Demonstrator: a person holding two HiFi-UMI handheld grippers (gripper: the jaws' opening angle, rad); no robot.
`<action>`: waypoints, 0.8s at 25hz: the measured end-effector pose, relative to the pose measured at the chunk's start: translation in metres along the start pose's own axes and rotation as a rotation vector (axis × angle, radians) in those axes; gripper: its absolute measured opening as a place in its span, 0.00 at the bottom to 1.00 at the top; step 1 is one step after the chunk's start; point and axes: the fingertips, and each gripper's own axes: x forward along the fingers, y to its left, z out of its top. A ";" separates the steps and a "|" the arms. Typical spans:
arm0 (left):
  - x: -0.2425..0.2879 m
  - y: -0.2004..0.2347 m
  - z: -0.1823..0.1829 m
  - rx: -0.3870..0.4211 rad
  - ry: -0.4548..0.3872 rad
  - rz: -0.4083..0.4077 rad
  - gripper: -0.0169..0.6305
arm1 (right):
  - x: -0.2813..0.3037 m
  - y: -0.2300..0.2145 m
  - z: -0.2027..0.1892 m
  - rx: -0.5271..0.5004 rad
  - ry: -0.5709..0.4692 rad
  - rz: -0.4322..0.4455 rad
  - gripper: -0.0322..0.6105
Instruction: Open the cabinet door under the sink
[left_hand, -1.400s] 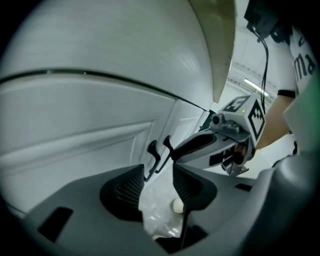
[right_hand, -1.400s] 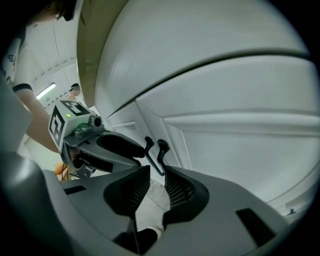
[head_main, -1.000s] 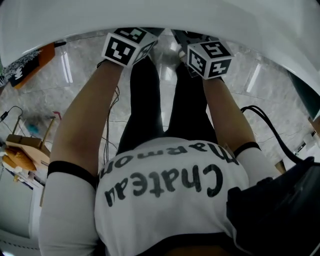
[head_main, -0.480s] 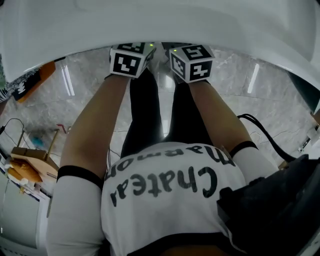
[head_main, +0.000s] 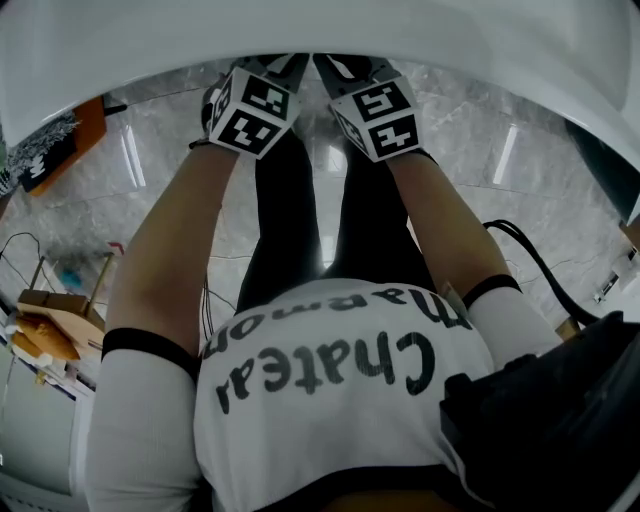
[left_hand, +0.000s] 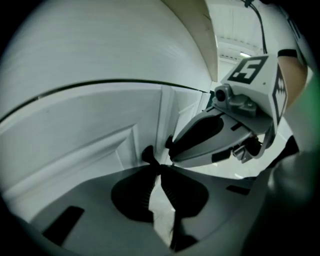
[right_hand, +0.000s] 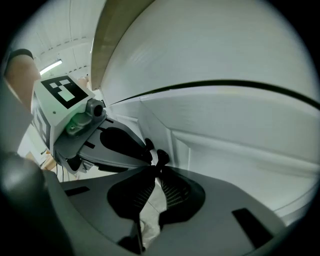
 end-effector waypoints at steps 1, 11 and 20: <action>-0.001 -0.002 -0.001 0.017 0.006 -0.012 0.07 | -0.001 0.001 -0.001 -0.008 0.006 0.004 0.11; -0.012 -0.026 -0.020 0.157 0.066 -0.094 0.07 | -0.011 0.014 -0.014 -0.090 0.074 0.034 0.11; -0.022 -0.044 -0.035 0.164 0.145 -0.179 0.16 | -0.020 0.022 -0.027 -0.138 0.143 0.054 0.11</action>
